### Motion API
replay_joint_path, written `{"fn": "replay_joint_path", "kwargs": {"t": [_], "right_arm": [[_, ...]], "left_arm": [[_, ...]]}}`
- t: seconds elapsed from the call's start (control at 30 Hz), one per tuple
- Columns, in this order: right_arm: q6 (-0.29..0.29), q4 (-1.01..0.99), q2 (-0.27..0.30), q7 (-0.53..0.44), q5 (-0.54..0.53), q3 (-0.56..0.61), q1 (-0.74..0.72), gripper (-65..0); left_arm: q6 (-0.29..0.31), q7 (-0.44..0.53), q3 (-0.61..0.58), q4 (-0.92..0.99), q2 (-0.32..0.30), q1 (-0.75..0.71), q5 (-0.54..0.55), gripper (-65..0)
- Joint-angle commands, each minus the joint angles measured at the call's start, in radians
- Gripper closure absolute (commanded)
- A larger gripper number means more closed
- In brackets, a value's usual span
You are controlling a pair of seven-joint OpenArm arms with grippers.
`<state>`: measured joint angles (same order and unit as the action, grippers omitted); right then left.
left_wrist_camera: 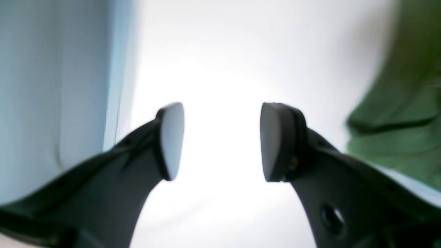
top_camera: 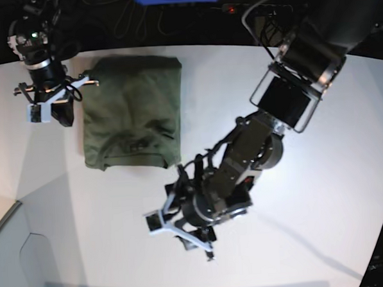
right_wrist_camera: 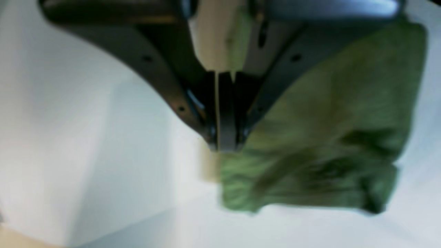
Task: Layout the t-shirt on the table in an organized manner, then fold the t-shirt properly
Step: 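Release the shirt and lift both grippers away from it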
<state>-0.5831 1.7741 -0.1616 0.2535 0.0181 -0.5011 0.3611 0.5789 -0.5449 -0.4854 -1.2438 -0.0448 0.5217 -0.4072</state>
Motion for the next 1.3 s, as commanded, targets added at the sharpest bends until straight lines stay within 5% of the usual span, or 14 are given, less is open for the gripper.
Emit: {"fn": "replay_joint_path", "kwargs": {"t": [0.0, 0.3, 0.57, 0.87, 1.27], "right_arm": [[-0.007, -0.003, 0.004, -0.026, -0.013, 0.006, 0.006, 0.0], [-0.010, -0.107, 0.004, -0.027, -0.014, 0.040, 0.017, 0.0], [-0.010, -0.174, 0.004, -0.076, -0.014, 0.066, 0.039, 0.0], [-0.010, -0.366, 0.006, -0.228, -0.014, 0.060, 0.040, 0.0], [-0.010, -0.320, 0.021, -0.458, -0.043, 0.003, 0.068, 0.0]], "left_arm": [[-0.006, 0.001, 0.060, -0.052, -0.013, -0.015, 0.006, -33.9], [-0.006, -0.033, 0.446, -0.228, -0.105, -0.364, 0.006, -33.9], [-0.006, -0.031, 0.724, -0.319, -0.102, -0.598, 0.008, -33.9], [-0.006, -0.037, 0.844, -0.331, -0.099, -0.719, 0.009, -33.9], [-0.004, -0.037, 0.940, -0.465, 0.041, -0.947, 0.009, -33.7]]}}
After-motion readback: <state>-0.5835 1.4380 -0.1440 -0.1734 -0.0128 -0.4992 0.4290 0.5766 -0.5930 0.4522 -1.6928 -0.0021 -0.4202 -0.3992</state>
